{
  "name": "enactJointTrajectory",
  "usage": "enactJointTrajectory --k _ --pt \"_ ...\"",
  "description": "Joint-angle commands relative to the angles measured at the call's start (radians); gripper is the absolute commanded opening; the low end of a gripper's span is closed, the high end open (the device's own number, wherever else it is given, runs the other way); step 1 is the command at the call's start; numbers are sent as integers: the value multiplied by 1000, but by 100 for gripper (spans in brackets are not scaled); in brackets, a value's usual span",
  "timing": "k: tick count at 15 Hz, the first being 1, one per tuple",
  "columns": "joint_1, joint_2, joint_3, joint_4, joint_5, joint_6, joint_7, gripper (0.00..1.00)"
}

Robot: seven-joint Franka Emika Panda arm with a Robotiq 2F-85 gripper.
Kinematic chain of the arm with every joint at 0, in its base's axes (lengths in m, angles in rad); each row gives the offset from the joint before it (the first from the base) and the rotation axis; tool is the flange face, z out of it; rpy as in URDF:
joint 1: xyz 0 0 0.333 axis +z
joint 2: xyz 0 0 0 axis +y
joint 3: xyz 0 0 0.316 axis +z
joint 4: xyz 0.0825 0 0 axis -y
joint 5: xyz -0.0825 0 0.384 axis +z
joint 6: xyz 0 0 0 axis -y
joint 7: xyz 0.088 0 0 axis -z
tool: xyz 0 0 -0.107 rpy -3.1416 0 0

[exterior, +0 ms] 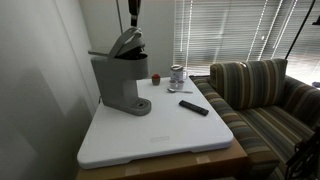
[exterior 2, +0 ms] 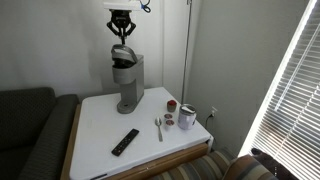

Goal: Push the lid of the coffee machine downwards

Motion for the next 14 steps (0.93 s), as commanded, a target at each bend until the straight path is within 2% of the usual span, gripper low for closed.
enactJointTrajectory --k 1,9,14 --pt "-6 5 10 9 10 -27 -16 0" --pt "4 17 8 2 9 -125 -5 0" --pt "-3 53 20 7 25 -128 -19 0"
